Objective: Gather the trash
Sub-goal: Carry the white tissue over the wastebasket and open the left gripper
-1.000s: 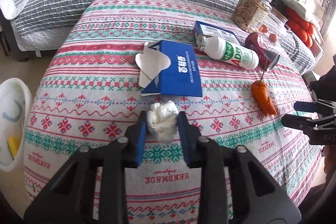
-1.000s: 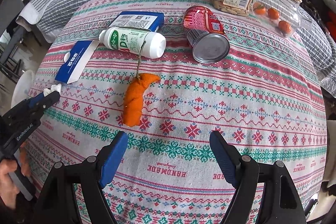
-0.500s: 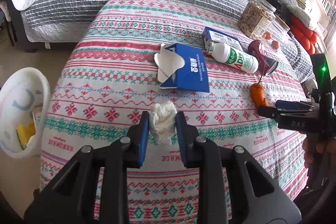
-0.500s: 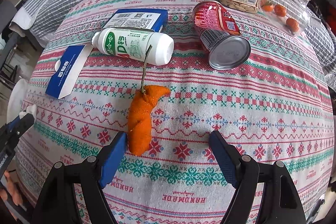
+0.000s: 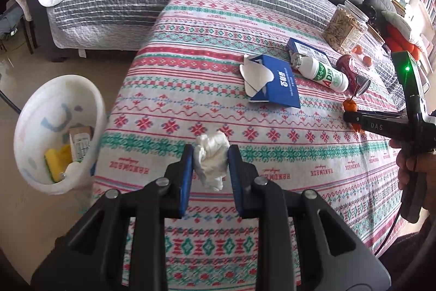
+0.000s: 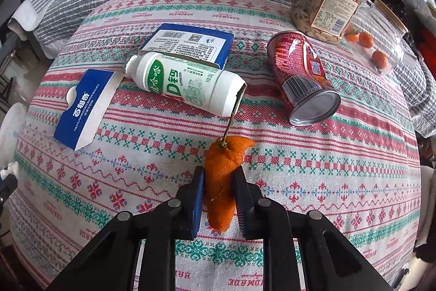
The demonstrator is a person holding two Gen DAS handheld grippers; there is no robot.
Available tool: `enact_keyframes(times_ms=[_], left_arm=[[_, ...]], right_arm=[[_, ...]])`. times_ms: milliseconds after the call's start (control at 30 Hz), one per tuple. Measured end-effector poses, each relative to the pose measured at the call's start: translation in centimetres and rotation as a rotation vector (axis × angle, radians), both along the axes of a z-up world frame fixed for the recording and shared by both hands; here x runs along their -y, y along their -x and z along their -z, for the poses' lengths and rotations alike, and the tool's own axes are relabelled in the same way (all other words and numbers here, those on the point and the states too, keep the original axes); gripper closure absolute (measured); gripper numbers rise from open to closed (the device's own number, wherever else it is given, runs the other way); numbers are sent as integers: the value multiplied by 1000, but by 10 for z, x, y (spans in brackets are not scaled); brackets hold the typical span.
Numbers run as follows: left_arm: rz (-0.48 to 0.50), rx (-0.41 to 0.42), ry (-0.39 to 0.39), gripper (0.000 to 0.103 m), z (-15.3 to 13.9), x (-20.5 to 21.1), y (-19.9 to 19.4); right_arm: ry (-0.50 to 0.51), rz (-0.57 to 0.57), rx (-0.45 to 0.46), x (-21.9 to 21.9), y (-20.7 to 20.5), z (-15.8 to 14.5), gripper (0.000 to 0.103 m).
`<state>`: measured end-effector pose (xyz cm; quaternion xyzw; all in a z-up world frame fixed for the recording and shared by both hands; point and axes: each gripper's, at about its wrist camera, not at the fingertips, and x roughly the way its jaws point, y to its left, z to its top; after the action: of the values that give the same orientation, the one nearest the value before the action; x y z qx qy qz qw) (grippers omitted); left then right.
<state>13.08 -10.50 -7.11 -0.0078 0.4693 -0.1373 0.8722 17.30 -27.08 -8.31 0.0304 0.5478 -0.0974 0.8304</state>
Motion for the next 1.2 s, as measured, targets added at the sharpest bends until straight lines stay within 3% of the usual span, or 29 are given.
enact_keyframes(times_ms=[367,767,1200], left_arm=[[-59,27,-7,76,-13,-49,7],[-170,39,2,76,-18,-109,8],[-288,62,-12,75,-13,-168,-13]], right_arm=[[-16,-48,77,-22,16,-28,85],[-74,-198,153,-98,29,-62,85],[-92,-305,152,-167,15,-62,85]])
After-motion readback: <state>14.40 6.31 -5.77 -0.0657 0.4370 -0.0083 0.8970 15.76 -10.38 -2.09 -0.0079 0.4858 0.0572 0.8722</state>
